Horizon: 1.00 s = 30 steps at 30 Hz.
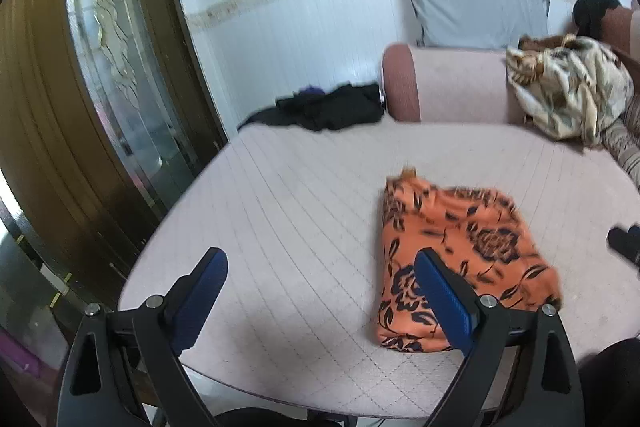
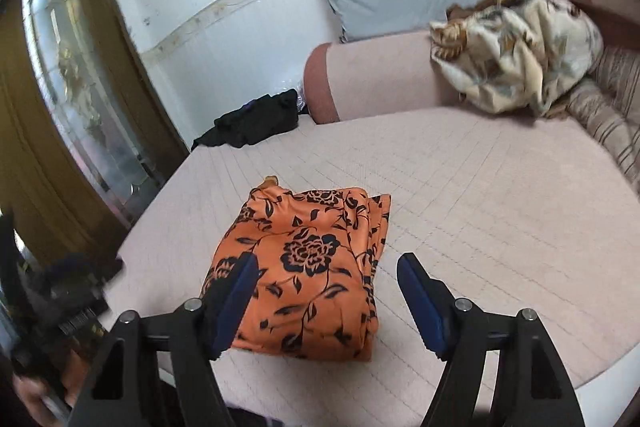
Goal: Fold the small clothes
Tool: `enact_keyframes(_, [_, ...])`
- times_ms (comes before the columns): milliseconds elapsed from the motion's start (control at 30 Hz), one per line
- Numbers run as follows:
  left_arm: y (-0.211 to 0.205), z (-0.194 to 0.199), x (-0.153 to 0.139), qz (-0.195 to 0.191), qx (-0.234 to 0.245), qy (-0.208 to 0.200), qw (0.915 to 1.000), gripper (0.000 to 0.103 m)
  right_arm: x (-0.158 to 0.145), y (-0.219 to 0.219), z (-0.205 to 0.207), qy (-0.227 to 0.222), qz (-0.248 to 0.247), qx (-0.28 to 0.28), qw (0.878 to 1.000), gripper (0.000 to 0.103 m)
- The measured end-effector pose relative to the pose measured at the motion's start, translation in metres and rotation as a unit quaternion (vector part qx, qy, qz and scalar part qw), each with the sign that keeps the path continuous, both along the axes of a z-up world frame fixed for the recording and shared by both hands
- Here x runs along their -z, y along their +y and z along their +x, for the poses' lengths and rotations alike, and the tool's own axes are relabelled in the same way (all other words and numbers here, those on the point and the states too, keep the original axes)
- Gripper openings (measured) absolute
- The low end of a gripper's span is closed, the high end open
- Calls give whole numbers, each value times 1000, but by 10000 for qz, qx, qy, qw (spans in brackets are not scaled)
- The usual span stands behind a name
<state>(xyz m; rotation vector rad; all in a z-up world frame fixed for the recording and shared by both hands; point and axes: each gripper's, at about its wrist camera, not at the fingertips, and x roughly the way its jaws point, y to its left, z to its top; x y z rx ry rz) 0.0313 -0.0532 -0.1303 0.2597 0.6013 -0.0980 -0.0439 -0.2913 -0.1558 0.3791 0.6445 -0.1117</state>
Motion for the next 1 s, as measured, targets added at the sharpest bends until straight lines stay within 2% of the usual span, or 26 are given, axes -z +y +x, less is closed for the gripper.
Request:
enact_keyframes(100, [6,-8,-25,-52,-80,-218,9997,95,-19,14,-14,-171,-159,7,9997,75])
enact_keyframes(200, [14,-22,-49,-223,-169,-318,9991,95,-43,34,-29,-356,-654,105,9972,75])
enact_keyframes(367, [30,-42,-78,-400,-379,-480,9973,95,-70,55,-54,-593,-1126,371,9912,76])
enact_keyframes(467, [39,-57,-91,-401,-506,-728,9953,95,-83,60,-69,-771,-1175,408,9892,76])
enact_keyframes(700, [48,-83,-109,-467,-461,-973,9931,95,-113,76,-95,-1112,-1386,361,9834,76])
enact_keyframes(800, [49,-93,-116,-478,-400,-1075,9922,102,-120,82,-101,-1203,-1385,344,9824,76])
enact_keyframes(1000, [50,-104,-125,-531,-352,-1234,9903,102,-126,88,-106,-1265,-1399,346,9814,76])
